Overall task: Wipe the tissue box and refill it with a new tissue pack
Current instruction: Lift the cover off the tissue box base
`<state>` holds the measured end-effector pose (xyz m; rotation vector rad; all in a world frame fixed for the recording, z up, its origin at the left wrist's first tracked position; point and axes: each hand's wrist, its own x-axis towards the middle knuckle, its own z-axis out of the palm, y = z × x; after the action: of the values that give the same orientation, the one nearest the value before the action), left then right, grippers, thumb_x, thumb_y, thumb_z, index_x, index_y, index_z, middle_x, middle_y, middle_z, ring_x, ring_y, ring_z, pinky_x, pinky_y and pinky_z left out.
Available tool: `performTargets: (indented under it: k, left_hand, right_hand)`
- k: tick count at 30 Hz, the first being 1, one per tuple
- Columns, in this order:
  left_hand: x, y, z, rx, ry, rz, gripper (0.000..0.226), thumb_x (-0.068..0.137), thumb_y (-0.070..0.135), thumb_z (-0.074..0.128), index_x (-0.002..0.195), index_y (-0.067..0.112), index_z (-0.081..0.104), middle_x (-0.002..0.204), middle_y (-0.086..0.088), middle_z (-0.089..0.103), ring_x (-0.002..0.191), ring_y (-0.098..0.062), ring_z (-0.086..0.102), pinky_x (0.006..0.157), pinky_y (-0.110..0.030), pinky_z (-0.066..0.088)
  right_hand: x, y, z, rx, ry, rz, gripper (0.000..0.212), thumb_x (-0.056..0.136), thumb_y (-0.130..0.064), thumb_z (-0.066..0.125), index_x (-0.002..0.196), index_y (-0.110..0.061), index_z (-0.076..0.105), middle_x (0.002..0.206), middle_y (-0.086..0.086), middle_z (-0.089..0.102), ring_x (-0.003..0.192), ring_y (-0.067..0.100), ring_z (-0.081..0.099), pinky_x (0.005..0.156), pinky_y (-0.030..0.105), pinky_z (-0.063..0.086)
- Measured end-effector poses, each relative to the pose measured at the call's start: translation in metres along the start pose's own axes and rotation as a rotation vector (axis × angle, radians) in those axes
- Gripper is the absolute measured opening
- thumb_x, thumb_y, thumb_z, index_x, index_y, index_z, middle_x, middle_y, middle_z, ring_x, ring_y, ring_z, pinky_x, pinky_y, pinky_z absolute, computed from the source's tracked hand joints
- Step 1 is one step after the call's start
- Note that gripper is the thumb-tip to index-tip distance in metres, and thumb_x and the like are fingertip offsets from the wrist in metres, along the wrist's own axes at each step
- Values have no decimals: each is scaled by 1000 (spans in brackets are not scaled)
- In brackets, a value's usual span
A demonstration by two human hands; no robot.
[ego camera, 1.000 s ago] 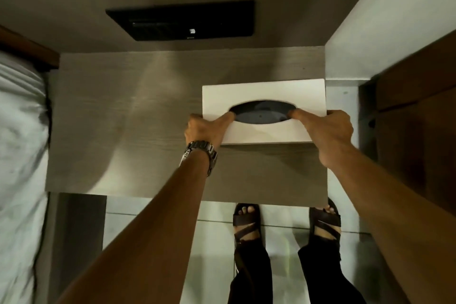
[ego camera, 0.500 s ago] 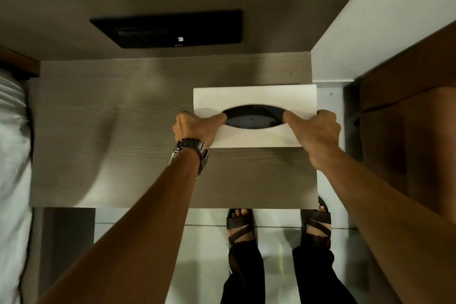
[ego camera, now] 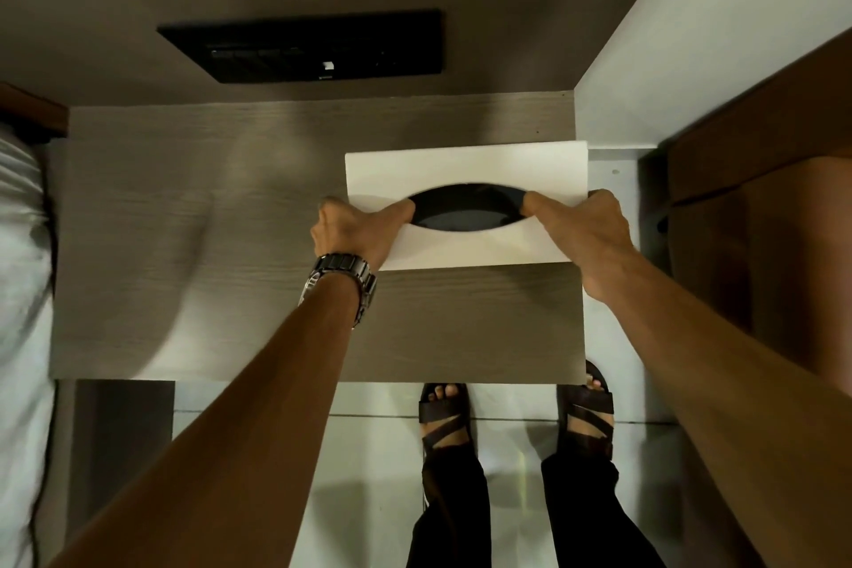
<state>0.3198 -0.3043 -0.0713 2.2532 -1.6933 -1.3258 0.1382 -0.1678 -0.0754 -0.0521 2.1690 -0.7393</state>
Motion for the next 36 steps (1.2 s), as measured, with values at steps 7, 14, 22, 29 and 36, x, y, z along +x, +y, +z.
performTargets:
  k: [7, 14, 22, 29, 36]
  left_hand:
    - [-10, -3, -2, -8, 14, 46, 79, 53, 57, 73, 115, 10, 58, 110, -4, 62, 93, -24, 61, 72, -37, 56]
    - [-24, -5, -13, -4, 78, 146, 75, 58, 59, 75, 113, 11, 58, 106, -2, 63, 92, -23, 62, 66, -29, 53]
    - [-72, -82, -5, 2, 27, 56, 52, 64, 43, 80, 103, 13, 61, 95, 2, 64, 88, -22, 64, 62, -25, 50]
    - [-69, -99, 7, 63, 31, -29, 61, 65, 48, 81, 108, 7, 66, 106, -8, 67, 96, -28, 61, 77, -36, 54]
    - [-64, -94, 5, 77, -15, -27, 57, 68, 46, 82, 108, 8, 67, 109, -11, 69, 95, -28, 62, 80, -38, 54]
  right_hand:
    - [-5, -1, -4, 64, -11, -49, 55, 72, -47, 75, 113, -24, 45, 111, 2, 59, 106, 25, 58, 100, 48, 47]
    - [-33, 7, -8, 112, 85, -121, 66, 66, -50, 75, 114, -35, 33, 103, -6, 55, 101, 21, 61, 94, 49, 52]
    - [-76, 88, 7, 92, 69, 30, 62, 74, -47, 77, 118, -36, 34, 99, -12, 51, 90, 13, 55, 65, 26, 48]
    - [-72, 100, 20, -87, 76, 41, 74, 76, -50, 75, 134, -16, 43, 128, 6, 55, 112, 28, 57, 90, 47, 56]
    - [-72, 92, 18, -98, 40, 52, 86, 70, -59, 74, 137, -14, 43, 133, 9, 53, 116, 31, 56, 90, 49, 56]
